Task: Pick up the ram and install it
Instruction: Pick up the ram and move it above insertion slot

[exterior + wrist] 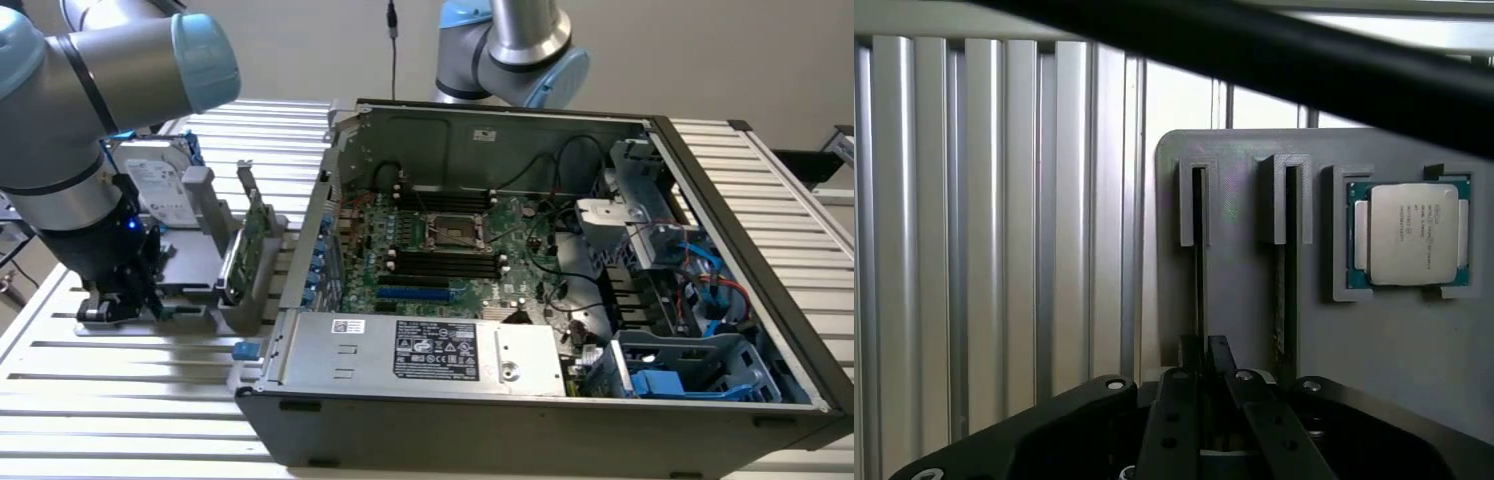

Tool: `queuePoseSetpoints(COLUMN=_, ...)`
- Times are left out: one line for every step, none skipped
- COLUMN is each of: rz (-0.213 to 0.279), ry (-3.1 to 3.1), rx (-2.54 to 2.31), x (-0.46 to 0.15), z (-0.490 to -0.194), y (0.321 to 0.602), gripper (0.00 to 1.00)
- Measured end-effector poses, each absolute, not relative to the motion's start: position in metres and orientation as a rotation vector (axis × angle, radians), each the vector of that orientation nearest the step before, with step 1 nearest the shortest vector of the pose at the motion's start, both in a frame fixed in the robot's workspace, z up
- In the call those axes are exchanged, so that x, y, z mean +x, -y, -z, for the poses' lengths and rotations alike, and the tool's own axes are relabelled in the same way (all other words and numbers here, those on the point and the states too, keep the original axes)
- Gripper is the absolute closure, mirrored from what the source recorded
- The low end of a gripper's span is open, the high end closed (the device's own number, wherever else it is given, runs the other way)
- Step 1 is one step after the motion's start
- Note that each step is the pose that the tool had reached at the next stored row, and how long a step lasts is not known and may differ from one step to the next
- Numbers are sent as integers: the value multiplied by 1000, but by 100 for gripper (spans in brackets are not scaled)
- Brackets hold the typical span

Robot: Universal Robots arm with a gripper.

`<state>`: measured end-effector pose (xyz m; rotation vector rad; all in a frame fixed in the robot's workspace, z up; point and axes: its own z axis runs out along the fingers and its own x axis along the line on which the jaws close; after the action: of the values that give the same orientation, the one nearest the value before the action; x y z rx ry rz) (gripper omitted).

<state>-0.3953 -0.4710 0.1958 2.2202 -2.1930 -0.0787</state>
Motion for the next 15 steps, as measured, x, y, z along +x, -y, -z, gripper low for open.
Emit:
queuePoseSetpoints(rz=79, ry=2195, rx=2218, x=-395, z=-196, y=471, gripper=82)
queuePoseSetpoints(rz=79, ry=2197, rx=2216, x=-395, z=-196, y=471, gripper=82)
queuePoseSetpoints(rz=80, ry=2200, rx=2213, x=-395, z=-196, y=471, gripper=82)
queuePoseSetpoints(rz=80, ry=2203, rx=2209, x=-395, z=-196, y=471, gripper=82)
queuePoseSetpoints(rz=81, ry=2207, rx=2205, x=-395, z=-196, y=471, gripper=82)
queuePoseSetpoints(rz=82, ry=2211, rx=2200, x=-395, z=-196, y=471, gripper=85)
queuePoseSetpoints(rz=82, ry=2215, rx=2196, x=-395, z=-196, y=471, gripper=85)
queuePoseSetpoints(rz=83, ry=2220, rx=2191, x=-395, z=-196, y=471, gripper=86)
queuePoseSetpoints(rz=84, ry=2224, rx=2186, x=-395, z=-196, y=471, gripper=86)
queuePoseSetpoints(rz=84, ry=2227, rx=2182, x=-395, z=-196, y=471, gripper=86)
queuePoseSetpoints(rz=84, ry=2230, rx=2179, x=-395, z=-196, y=471, gripper=86)
queuePoseSetpoints(rz=85, ry=2232, rx=2177, x=-395, z=-196, y=471, gripper=86)
queuePoseSetpoints(rz=85, ry=2233, rx=2176, x=-395, z=-196, y=471, gripper=86)
queuePoseSetpoints(rz=85, ry=2234, rx=2175, x=-395, z=-196, y=471, gripper=86)
queuePoseSetpoints(rz=85, ry=2235, rx=2174, x=-395, z=-196, y=471, gripper=86)
